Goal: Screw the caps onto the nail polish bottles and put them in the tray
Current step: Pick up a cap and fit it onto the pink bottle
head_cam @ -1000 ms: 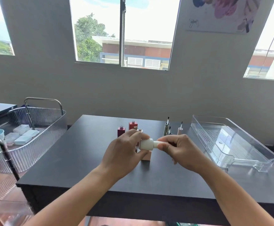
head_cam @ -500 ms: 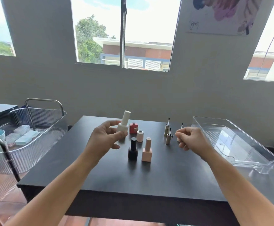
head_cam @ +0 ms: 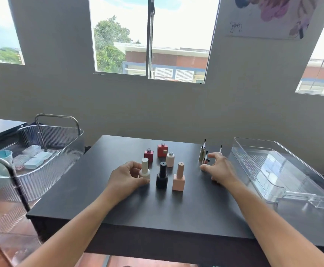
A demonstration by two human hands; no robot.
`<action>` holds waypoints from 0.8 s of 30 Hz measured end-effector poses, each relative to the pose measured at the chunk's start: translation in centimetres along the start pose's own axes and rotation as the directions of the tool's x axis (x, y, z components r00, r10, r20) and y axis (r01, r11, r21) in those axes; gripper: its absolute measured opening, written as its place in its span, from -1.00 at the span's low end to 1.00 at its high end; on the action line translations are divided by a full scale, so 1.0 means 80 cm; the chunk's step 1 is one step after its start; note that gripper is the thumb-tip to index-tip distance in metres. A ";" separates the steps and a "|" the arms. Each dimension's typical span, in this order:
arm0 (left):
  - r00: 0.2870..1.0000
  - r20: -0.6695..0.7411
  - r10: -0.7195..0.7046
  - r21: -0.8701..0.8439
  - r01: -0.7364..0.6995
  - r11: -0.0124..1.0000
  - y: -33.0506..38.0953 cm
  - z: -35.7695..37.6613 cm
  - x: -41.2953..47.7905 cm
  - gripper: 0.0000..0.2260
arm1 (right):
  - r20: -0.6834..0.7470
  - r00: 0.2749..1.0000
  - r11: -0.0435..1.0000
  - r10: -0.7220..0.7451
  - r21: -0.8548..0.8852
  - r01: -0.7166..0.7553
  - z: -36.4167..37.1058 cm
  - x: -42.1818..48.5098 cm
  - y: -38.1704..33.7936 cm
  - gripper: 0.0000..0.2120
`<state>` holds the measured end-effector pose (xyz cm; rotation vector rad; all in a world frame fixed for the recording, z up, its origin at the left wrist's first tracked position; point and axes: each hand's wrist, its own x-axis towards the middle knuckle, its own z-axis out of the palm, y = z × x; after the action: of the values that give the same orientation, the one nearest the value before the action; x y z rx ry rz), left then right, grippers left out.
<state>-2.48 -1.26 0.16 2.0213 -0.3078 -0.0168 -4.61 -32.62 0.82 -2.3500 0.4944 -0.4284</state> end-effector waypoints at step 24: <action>0.999 0.013 0.036 0.101 -0.037 0.994 0.004 0.006 -0.007 -0.70 | -0.024 1.000 0.997 -0.005 -0.073 0.003 0.002 -0.005 -0.006 -0.83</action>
<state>-3.17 -1.69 0.16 2.1166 -0.3589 0.0107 -4.80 -32.03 0.99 -2.4191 0.5251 -0.4482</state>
